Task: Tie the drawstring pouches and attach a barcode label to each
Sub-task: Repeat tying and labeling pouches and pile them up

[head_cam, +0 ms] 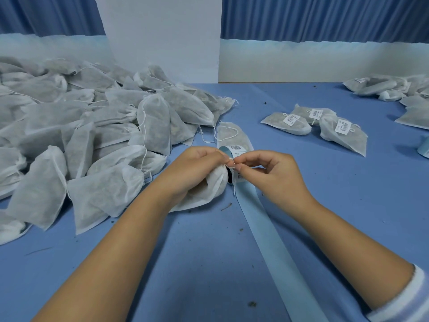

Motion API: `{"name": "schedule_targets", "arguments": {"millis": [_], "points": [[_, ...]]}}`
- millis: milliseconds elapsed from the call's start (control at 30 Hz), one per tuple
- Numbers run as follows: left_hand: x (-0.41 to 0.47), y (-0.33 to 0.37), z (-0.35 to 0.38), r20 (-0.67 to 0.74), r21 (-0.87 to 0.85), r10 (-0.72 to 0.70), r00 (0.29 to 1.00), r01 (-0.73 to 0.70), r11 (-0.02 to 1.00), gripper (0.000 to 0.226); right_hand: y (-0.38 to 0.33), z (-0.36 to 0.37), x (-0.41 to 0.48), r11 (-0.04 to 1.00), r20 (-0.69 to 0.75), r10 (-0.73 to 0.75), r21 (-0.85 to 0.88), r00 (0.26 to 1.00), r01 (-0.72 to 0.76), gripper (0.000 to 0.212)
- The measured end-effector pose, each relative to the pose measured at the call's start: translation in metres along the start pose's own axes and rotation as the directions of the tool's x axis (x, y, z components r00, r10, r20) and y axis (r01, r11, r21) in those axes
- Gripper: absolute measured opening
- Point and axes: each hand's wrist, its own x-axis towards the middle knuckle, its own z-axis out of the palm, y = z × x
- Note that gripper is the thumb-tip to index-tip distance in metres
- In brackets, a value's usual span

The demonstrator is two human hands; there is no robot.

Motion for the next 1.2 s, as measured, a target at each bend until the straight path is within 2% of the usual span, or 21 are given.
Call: {"name": "schedule_targets", "arguments": {"millis": [400,533,700,867,967,1133,1200], "points": [[0.004,-0.004,-0.001,-0.045,-0.049,-0.006,0.999,0.004,0.999,0.029,-0.002,0.002,-0.001,1.0,-0.018,0.01,-0.013,1.0,-0.01,0.013],[0.004,-0.005,-0.001,-0.059,-0.052,-0.01,0.998,0.007,0.999,0.044,-0.001,0.001,-0.001,1.0,0.0,0.025,0.019,1.0,-0.025,0.009],[0.006,-0.007,-0.002,-0.048,-0.03,-0.009,0.999,0.008,1.0,0.031,0.001,0.0,-0.002,1.0,0.003,0.006,0.023,1.0,-0.006,0.011],[0.006,-0.009,-0.004,-0.053,-0.003,-0.008,0.999,0.008,1.0,0.048,0.002,-0.002,0.0,1.0,0.028,-0.006,-0.02,1.0,0.006,0.007],[0.006,-0.008,-0.005,-0.062,0.003,0.001,0.998,0.0,1.0,0.041,0.001,-0.003,0.002,1.0,0.041,0.015,-0.003,0.999,-0.014,0.01],[0.008,-0.011,-0.004,-0.042,0.085,0.01,0.999,-0.006,0.996,0.016,0.002,-0.003,0.004,0.977,0.098,0.104,0.179,0.99,-0.12,0.015],[0.009,-0.011,-0.003,-0.011,0.069,0.009,1.0,-0.008,0.998,0.019,0.004,-0.003,0.005,0.965,0.098,0.123,0.218,0.988,-0.142,0.011]]}}
